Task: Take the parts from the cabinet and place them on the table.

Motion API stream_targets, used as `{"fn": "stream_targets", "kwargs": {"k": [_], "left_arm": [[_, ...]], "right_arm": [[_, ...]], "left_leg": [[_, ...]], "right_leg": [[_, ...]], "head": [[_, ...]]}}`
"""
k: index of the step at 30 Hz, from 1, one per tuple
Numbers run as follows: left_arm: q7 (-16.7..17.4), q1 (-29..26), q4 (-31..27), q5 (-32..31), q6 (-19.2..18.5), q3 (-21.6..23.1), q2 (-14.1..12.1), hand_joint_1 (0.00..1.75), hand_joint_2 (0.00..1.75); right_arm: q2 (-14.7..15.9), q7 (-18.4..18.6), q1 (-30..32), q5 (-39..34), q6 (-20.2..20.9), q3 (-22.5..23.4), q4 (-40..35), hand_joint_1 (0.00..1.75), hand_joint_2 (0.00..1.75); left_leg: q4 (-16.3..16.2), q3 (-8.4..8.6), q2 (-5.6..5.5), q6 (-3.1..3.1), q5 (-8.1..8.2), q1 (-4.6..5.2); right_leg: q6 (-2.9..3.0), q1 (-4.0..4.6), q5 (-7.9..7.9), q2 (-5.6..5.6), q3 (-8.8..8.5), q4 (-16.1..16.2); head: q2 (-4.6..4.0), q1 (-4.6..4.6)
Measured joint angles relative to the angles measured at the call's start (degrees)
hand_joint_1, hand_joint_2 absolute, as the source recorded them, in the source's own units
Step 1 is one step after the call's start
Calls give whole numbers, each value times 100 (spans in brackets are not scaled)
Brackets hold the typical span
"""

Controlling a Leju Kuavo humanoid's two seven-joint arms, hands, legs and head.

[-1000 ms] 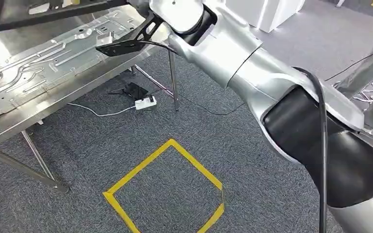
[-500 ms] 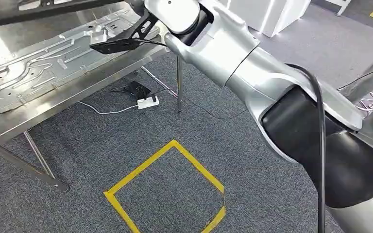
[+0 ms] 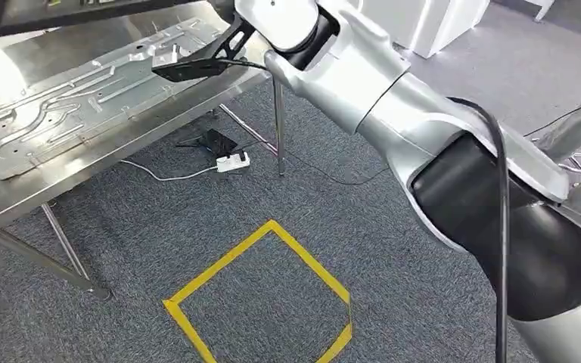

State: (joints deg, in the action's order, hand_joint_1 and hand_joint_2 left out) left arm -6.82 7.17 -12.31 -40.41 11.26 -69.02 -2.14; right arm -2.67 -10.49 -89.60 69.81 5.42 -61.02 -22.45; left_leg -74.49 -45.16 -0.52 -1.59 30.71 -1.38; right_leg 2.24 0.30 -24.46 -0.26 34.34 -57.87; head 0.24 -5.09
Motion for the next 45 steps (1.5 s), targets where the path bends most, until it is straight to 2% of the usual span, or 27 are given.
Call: {"fn": "stream_targets", "kwargs": {"k": [1,2,5,6,7,11,12,14,15,16,17,18,20,21,24,26,27,30,31,32,33,35,36,37,41,43,45], "left_arm": [[0,-1,0,0,0,0,2,0,175],[0,0,0,0,0,0,2,0,175],[0,2,0,0,0,0,2,0,175],[-2,15,0,0,-2,0,4,0,175],[-2,10,0,-2,-2,0,4,0,175],[-2,11,0,-2,-2,0,2,0,175],[-7,16,0,-2,-2,0,-2,0,175],[-7,17,0,-2,-2,0,-2,0,175],[-7,12,0,-2,-2,0,0,0,175],[-7,8,0,-2,-2,0,0,0,175],[-7,8,0,-2,-2,0,0,0,175],[-7,10,0,-2,-2,0,0,0,175],[-7,10,0,0,-2,0,2,0,175],[-7,11,0,0,-2,0,7,0,175],[-7,17,0,0,-4,0,22,0,175],[-7,15,0,0,-4,0,24,0,175],[-4,15,0,0,-4,0,20,0,175],[-7,6,0,-2,-4,0,2,0,175],[-6,4,0,-2,-4,0,4,0,175],[-6,4,0,-2,-4,0,4,0,175],[-4,5,0,-2,-4,0,4,0,175],[-7,5,0,-2,-4,0,-2,0,175],[-7,13,0,-2,-4,0,2,0,175],[-7,12,0,-2,-4,0,0,0,175],[-4,10,0,0,-4,0,2,0,175],[-7,14,0,-2,-4,0,0,0,175],[-7,17,0,-2,-4,0,0,0,175]], "right_arm": [[-2,0,20,0,0,0,0,175,175],[-2,0,29,0,0,-2,0,175,175],[-2,2,7,2,0,-2,0,175,175],[0,2,-5,2,0,0,0,175,175],[2,2,-5,2,0,0,0,175,175],[7,2,10,2,0,0,0,175,175],[7,2,5,2,0,-2,0,175,175],[7,2,14,2,0,0,0,175,175],[11,2,35,2,2,0,2,175,175],[20,2,60,2,4,-2,2,175,175],[26,2,77,2,4,-2,2,175,175],[33,2,79,2,4,0,2,175,175],[39,2,56,2,2,-2,2,175,175],[39,2,42,2,2,0,0,175,175],[35,2,22,2,0,0,-4,175,175],[31,2,22,2,0,0,-17,175,175],[28,2,11,2,0,-2,-17,175,175],[28,4,2,2,0,0,-17,175,175],[26,-2,23,2,0,-2,-17,175,175],[24,0,41,2,0,0,-17,175,175],[24,0,47,2,0,0,-17,175,175],[24,0,33,2,0,0,-17,175,175],[24,2,25,2,0,-2,-17,175,175],[28,2,11,2,0,0,-17,175,175],[31,2,25,2,0,0,-15,175,175],[48,2,9,2,0,0,-15,175,175],[46,0,17,2,0,0,-17,175,175]], "left_leg": [[-120,-65,12,-15,-23,-13],[17,-3,19,-27,-153,-31],[1402,716,76,-75,-750,-60],[1501,799,75,-57,-638,1],[1517,780,46,35,-665,-12],[1541,795,45,185,-670,-19],[1541,801,41,224,-663,-11],[1541,804,36,263,-653,8],[1540,804,30,273,-647,15],[1539,807,19,275,-644,24],[1539,815,10,279,-640,30],[1537,831,-8,280,-632,39],[1538,879,-26,265,-612,44],[1539,867,-26,241,-600,46],[1552,843,-30,163,-623,19],[1539,824,-34,106,-583,7],[1383,786,-11,90,-475,9],[152,203,9,19,90,3],[-102,67,13,0,136,-4],[-103,54,17,-13,64,-12],[135,161,21,-22,-116,-20],[1154,683,38,-38,-621,-32],[1445,826,57,-37,-567,-26],[1522,876,36,22,-575,19],[1536,853,29,171,-612,-2],[1557,877,26,222,-622,-2],[1557,876,25,261,-617,14]], "right_leg": [[-1,-1,-2,0,-2,-2],[-6,-4,-6,1,-4,-7],[-103,-34,-87,1,5,-113],[-147,-1,-117,11,49,-163],[-158,3,-120,13,56,-177],[-260,-22,-193,15,90,-218],[-272,-33,-368,17,190,-488],[-282,-35,-763,21,606,-1343],[-281,-35,-884,21,823,-1737],[-274,-34,-885,21,961,-1951],[-257,-33,-775,21,963,-1894],[-222,-28,-516,23,823,-1540],[-138,5,1,38,360,-559],[-81,49,1,67,208,-272],[-66,103,-5,57,174,-164],[-8,32,52,36,97,-42],[3,41,58,24,55,0],[32,31,51,12,53,-3],[35,29,49,13,56,-7],[32,26,47,16,55,-16],[22,21,38,18,57,-33],[-24,-5,-18,19,59,-113],[-58,-8,-48,18,76,-145],[-91,37,-66,26,118,-208],[-186,40,-69,27,134,-175],[-227,9,-321,33,293,-550],[-242,1,-695,35,698,-1402]], "head": [[0,6],[0,11],[0,15],[0,37],[0,16],[0,22],[0,15],[0,17],[0,17],[0,15],[0,15],[0,15],[0,17],[0,24],[0,26],[0,30],[0,24],[0,35],[0,35],[0,33],[0,33],[0,33],[0,37],[0,29],[0,24],[0,2],[0,2]]}}
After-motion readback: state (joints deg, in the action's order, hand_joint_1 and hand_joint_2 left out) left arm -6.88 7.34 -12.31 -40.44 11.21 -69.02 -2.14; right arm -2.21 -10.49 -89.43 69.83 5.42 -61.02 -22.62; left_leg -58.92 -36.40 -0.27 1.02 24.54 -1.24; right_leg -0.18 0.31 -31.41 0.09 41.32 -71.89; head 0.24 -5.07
